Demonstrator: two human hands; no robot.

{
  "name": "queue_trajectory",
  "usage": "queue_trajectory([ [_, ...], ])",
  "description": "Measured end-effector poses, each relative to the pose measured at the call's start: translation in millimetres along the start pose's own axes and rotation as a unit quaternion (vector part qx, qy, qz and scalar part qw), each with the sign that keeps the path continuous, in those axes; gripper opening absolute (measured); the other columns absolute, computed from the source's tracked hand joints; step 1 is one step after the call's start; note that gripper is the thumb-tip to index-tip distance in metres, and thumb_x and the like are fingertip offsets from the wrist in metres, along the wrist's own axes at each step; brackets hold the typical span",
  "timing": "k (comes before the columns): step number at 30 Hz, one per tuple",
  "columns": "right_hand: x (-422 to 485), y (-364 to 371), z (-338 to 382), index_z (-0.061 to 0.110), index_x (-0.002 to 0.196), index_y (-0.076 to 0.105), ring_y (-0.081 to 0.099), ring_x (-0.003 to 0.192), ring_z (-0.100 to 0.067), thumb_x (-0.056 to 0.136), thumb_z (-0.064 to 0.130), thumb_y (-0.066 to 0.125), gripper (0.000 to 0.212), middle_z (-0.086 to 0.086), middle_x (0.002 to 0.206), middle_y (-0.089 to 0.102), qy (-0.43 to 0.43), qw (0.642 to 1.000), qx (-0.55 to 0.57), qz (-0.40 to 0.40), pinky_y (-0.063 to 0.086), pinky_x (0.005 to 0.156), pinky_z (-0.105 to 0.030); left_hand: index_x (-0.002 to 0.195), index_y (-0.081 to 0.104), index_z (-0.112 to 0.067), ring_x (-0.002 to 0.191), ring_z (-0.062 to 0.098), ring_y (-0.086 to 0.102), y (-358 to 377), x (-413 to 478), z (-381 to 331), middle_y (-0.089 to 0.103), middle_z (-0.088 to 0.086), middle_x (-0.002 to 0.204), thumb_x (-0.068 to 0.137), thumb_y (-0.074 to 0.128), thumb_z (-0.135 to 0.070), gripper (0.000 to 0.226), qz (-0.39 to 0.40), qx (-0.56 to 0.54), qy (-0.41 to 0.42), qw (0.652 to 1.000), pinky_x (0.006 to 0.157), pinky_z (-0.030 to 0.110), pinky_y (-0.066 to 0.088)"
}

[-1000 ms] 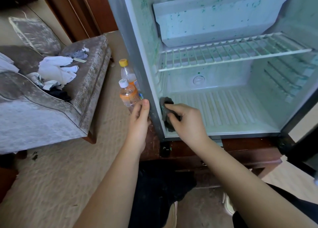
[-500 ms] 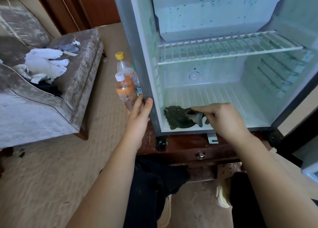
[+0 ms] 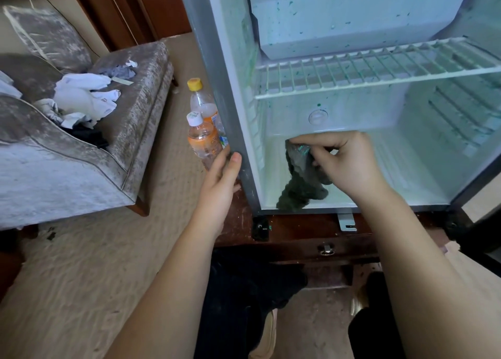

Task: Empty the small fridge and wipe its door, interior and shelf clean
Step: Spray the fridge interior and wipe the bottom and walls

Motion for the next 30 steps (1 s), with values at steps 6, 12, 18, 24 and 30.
queue_trajectory([
  [6, 2.6, 18.9, -0.4, 0.04, 0.091, 0.071, 0.066, 0.073, -0.009, 0.088, -0.003, 0.047, 0.049, 0.008, 0.09, 0.07, 0.001, 0.996, 0.075, 0.049, 0.056, 0.077, -0.034, 0.134, 0.046, -0.036, 0.108, -0.009, 0.054, -2.1, 2.5, 2.8, 0.054, -0.027, 0.121, 0.1, 0.045, -0.038, 0.034, -0.003, -0.004, -0.007, 1.0, 0.104, 0.04, 0.046],
  [12, 2.1, 15.3, -8.3, 0.048, 0.082, 0.07, 0.061, 0.089, -0.002, 0.082, 0.031, 0.069, 0.017, 0.022, 0.083, 0.067, 0.015, 1.0, 0.012, -0.008, 0.051, 0.073, -0.029, 0.124, 0.05, -0.042, 0.112, -0.005, 0.056, -1.3, 2.9, 2.4, 0.058, -0.027, 0.118, 0.101, 0.041, -0.042, 0.025, -0.008, -0.007, -0.004, 1.0, 0.1, 0.036, 0.05],
  [18, 7.9, 26.9, -22.9, 0.033, 0.109, 0.058, 0.063, 0.073, -0.018, 0.081, 0.0, 0.052, 0.045, 0.009, 0.094, 0.063, 0.041, 0.999, -0.015, 0.01, 0.05, 0.067, -0.031, 0.12, 0.053, -0.039, 0.115, 0.0, 0.058, -1.5, 0.0, 0.3, 0.06, -0.018, 0.125, 0.1, 0.044, -0.041, 0.022, -0.025, -0.003, 0.003, 1.0, 0.1, 0.037, 0.05],
  [24, 37.9, 41.8, -35.2, 0.023, 0.092, 0.059, 0.064, 0.073, -0.007, 0.083, 0.013, 0.066, 0.015, 0.002, 0.09, 0.07, 0.16, 0.966, 0.131, -0.158, 0.052, 0.067, -0.019, 0.114, 0.062, -0.034, 0.109, 0.007, 0.063, -0.7, 4.8, -2.3, 0.068, -0.012, 0.116, 0.099, 0.049, -0.036, 0.02, -0.054, 0.013, 0.035, 0.998, 0.095, 0.037, 0.053],
  [30, 85.8, 80.2, -33.0, 0.021, 0.097, 0.067, 0.065, 0.093, -0.008, 0.087, 0.003, 0.059, 0.022, 0.01, 0.091, 0.069, 0.148, 0.925, 0.294, -0.189, 0.051, 0.09, -0.025, 0.112, 0.062, -0.032, 0.107, 0.007, 0.065, -0.7, 9.5, -0.2, 0.069, -0.011, 0.115, 0.084, 0.05, -0.049, 0.035, -0.054, 0.01, 0.061, 0.997, 0.088, 0.032, 0.056],
])
Point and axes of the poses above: each hand's wrist, its own x-axis towards the middle knuckle, its own y-axis out of the palm, z = x × y, the point moved 5 cm from there along x, towards the middle knuckle
